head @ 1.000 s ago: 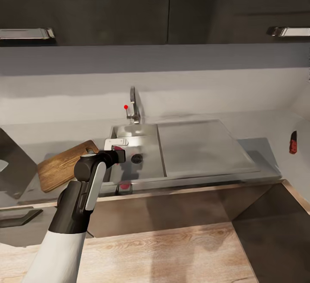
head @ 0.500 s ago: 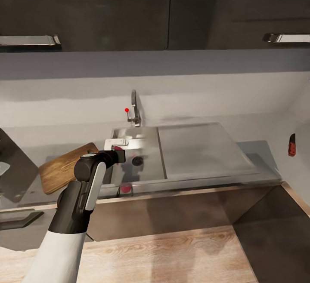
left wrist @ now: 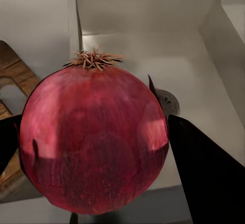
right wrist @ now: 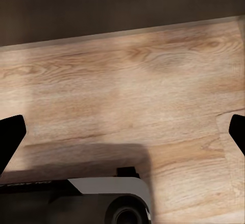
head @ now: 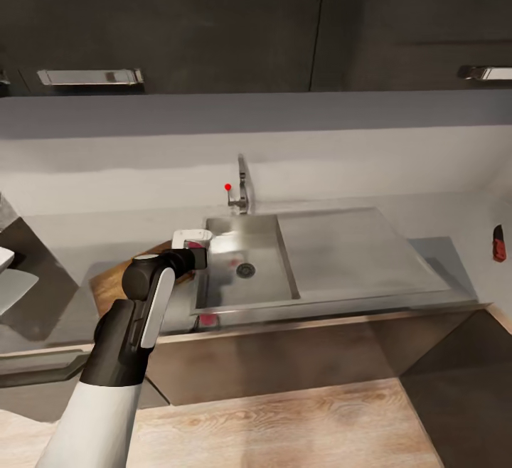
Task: In the kitchen, take the Vidalia onion out of the sink, dice it on the chopping board with the paring knife, put the diced onion into the bowl on the countertop, then place both the paring knife and the chopping board into the sink.
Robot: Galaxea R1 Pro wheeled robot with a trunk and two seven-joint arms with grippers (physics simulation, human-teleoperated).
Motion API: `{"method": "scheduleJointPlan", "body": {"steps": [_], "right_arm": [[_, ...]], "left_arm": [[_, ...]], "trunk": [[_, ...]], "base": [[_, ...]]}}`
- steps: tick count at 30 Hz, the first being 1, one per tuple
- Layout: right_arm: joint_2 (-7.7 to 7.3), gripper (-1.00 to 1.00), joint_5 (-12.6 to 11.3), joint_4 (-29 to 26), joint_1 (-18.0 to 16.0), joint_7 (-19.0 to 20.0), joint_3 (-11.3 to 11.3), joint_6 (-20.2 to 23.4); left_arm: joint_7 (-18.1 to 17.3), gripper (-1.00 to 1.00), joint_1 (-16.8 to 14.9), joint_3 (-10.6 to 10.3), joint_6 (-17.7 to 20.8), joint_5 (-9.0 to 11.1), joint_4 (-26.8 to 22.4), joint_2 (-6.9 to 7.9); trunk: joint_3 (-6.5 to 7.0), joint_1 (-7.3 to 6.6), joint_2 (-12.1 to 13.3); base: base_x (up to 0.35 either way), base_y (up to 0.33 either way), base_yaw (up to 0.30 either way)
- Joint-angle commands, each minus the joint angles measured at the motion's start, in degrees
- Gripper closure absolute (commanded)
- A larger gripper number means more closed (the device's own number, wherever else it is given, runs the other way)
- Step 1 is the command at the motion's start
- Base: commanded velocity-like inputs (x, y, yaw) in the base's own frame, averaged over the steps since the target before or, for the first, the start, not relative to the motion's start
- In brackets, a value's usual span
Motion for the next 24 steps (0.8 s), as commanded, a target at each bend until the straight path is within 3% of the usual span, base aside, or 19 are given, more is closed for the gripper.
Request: {"method": "scheduleJointPlan", "body": {"steps": [1,12,24], "right_arm": [[0.01,-1.00,0.0,0.0,0.0,-0.2,0.0,-0.1],[0.00,-1.00,0.0,0.0,0.0,-0.2,0.0,-0.1],[0.00,-1.00,0.0,0.0,0.0,-0.2,0.0,0.0]], "left_arm": [[0.6,1.00,-0.1,0.0,0.2,0.6,0.0,0.01],[0.6,1.00,-0.1,0.0,0.2,0.6,0.0,0.01],[0.6,1.00,-0.1,-0.1,0.2,0.6,0.0,0.08]], "trunk": [[-0.01,0.03,-0.1],[0.73,0.03,-0.1],[0.77,0.03,-0.1]], "base": [[0.000,0.136,0.000],[0.000,0.044,0.000],[0.000,0.243,0.000]]}}
